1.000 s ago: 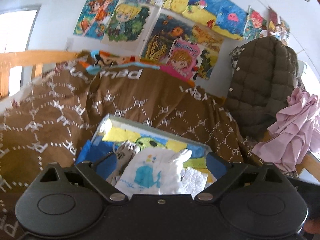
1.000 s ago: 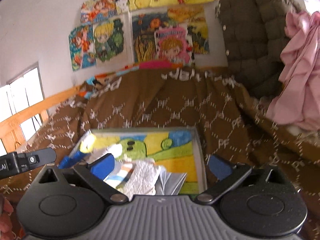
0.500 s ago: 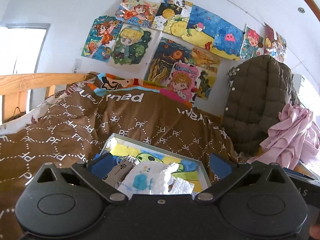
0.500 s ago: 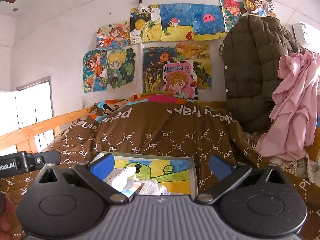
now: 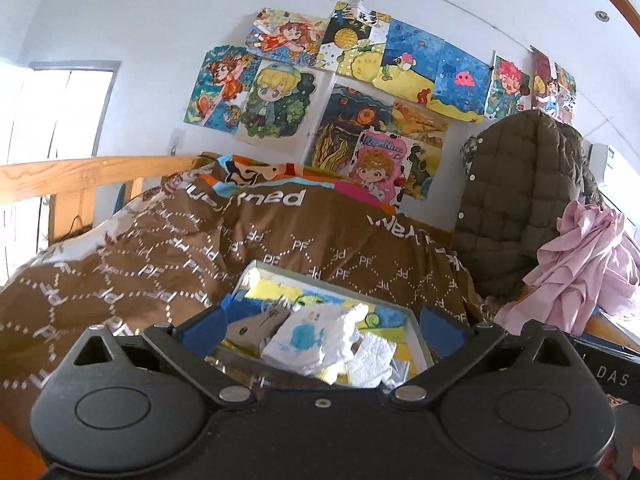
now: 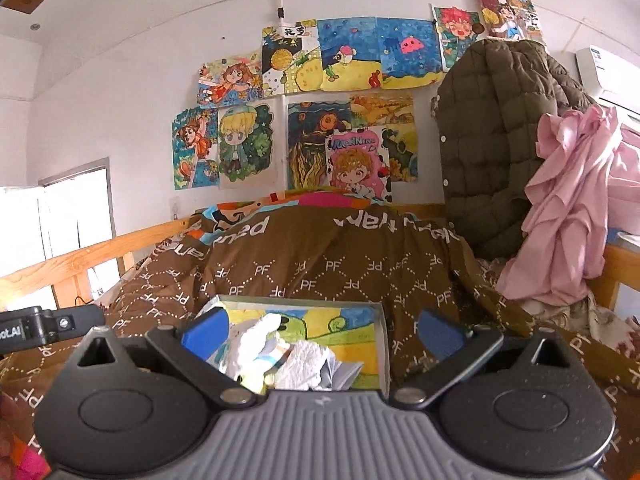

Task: Organize soft objects
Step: 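Lift both open tools and move them back over the pile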

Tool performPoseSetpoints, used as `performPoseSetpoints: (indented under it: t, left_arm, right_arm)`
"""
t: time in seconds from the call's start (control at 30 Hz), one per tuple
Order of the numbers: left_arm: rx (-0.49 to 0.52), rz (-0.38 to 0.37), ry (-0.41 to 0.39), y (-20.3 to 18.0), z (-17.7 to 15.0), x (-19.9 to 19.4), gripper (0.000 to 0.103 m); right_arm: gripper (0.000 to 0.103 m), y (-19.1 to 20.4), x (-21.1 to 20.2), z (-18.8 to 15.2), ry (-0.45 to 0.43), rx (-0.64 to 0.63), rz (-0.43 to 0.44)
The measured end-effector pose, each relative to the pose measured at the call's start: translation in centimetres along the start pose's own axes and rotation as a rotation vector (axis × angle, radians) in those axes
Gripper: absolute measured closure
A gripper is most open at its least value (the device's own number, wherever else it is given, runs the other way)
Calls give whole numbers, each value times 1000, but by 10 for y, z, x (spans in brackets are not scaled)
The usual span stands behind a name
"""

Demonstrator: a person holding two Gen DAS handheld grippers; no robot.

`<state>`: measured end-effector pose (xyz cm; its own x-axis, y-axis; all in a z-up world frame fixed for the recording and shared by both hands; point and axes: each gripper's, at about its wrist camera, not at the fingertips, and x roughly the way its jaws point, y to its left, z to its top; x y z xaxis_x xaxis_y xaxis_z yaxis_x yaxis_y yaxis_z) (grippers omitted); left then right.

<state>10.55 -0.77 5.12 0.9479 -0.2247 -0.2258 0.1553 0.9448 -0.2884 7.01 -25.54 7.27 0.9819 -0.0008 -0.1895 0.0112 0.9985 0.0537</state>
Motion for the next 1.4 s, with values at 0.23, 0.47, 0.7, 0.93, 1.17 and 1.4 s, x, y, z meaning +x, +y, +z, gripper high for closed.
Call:
performPoseSetpoints:
  t: [0.23,0.47,0.7,0.93,1.17,1.4]
  left_arm:
    - [6,25,19,3,-13,-27,1]
    - [27,58,67,8,-27,-48,1]
    - [61,68,140,10,-39,-56,1]
    - [102,82,232,6,-53,-55,1]
    - [146,97,362,4,-60,-45,1]
    - [179,53,478,11,-56,-24,1]
  right_arm:
    - [0,1,-26,-13,15,-14,-9]
    - [0,-5,-48,-33,78,-20,-37]
    - [0,-4,-62,-43,115,-20,-38]
    - [0,5,-53,-51,201,-60,-21]
    - [0,9,-42,-59,281,-79,-7]
    - [0,13,-33,-65,336,-98,27]
